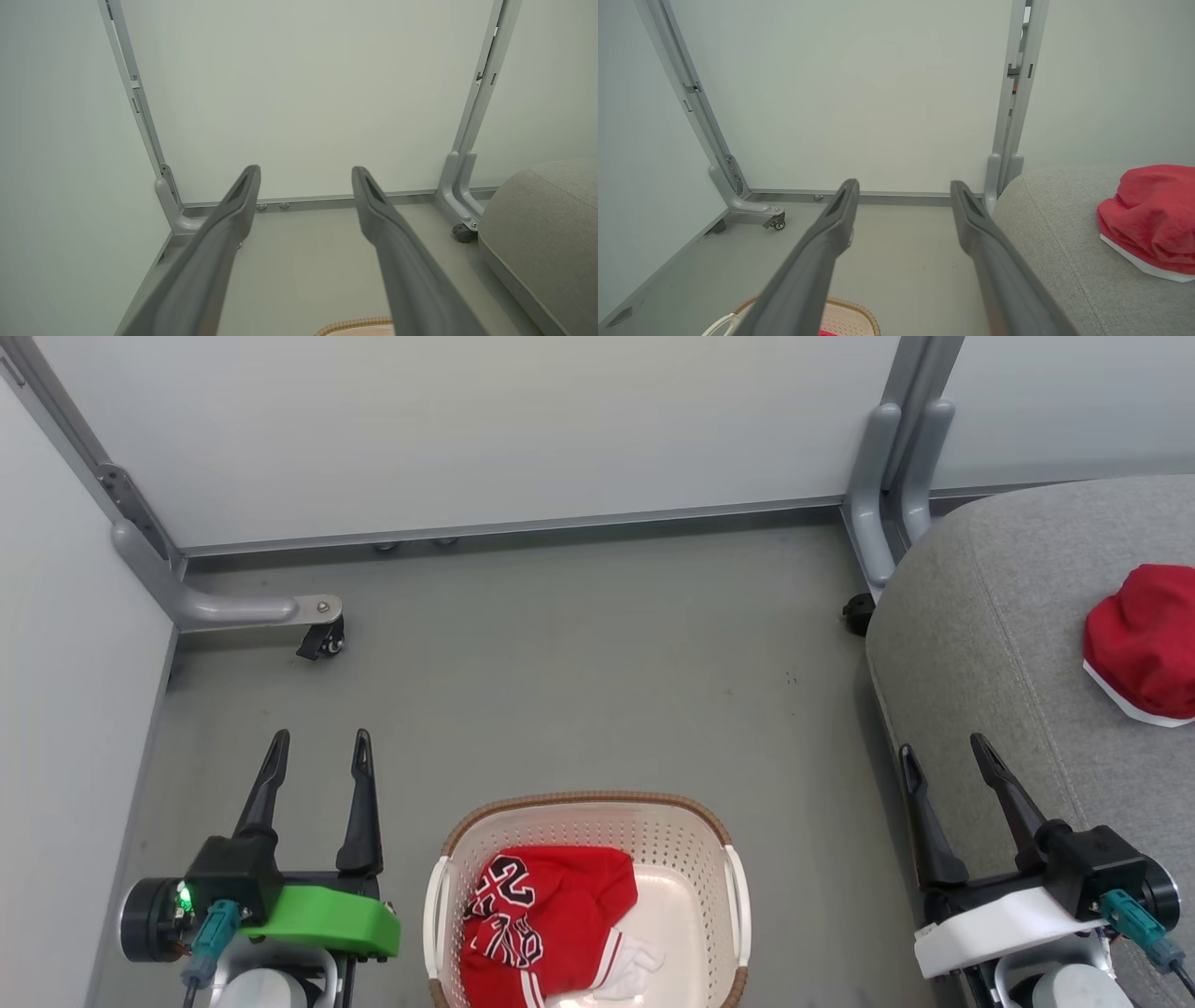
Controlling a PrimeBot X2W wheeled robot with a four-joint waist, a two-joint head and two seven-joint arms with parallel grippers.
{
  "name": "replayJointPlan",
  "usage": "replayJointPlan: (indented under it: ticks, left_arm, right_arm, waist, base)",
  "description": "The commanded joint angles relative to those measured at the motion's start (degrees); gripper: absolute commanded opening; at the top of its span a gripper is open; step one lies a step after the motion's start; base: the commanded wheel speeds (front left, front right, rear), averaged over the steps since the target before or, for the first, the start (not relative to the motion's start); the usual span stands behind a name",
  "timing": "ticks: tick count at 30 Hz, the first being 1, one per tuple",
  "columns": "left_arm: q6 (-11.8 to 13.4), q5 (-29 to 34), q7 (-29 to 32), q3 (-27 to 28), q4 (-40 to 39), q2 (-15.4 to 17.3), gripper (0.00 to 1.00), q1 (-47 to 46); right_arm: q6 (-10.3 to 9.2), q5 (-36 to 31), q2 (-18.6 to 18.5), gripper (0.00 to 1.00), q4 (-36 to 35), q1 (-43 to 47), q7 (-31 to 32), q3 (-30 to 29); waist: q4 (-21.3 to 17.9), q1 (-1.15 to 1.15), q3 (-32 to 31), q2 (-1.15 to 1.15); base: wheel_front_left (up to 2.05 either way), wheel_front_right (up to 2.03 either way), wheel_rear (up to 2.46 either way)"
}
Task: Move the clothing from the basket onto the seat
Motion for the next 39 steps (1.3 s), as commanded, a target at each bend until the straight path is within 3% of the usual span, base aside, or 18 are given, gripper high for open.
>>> replayJointPlan:
  ticks: [1,22,32,39]
  left_arm:
    - [-0.2,0.4,0.0,0.3,0.0,0.0,1.00,0.3]
    - [-0.7,0.8,0.0,-0.7,0.0,-0.1,1.00,-2.0]
    - [-2.8,3.7,0.0,-6.2,4.3,0.2,1.00,-8.4]
    - [-3.5,5.2,0.0,-10.9,11.8,1.7,1.00,-15.3]
  right_arm:
    - [-0.06,0.1,-0.1,1.00,0.1,0.7,-0.1,0.0]
    - [-0.06,-0.1,-0.1,1.00,-0.3,-1.3,-0.1,0.3]
    - [-0.06,-1.0,-0.1,1.00,-1.4,-6.3,-0.1,2.7]
    - [-0.06,-1.1,-0.1,1.00,-2.5,-12.3,-0.1,4.3]
  waist:
    - [0.0,0.00,0.0,0.59]
    - [-0.3,0.00,2.2,0.59]
    - [-3.6,0.00,8.1,0.59]
    - [-7.0,0.00,14.4,0.59]
  base:
    - [0.00,0.00,0.00]
    - [0.00,0.00,0.00]
    - [0.00,0.00,0.00]
    - [0.00,0.00,0.00]
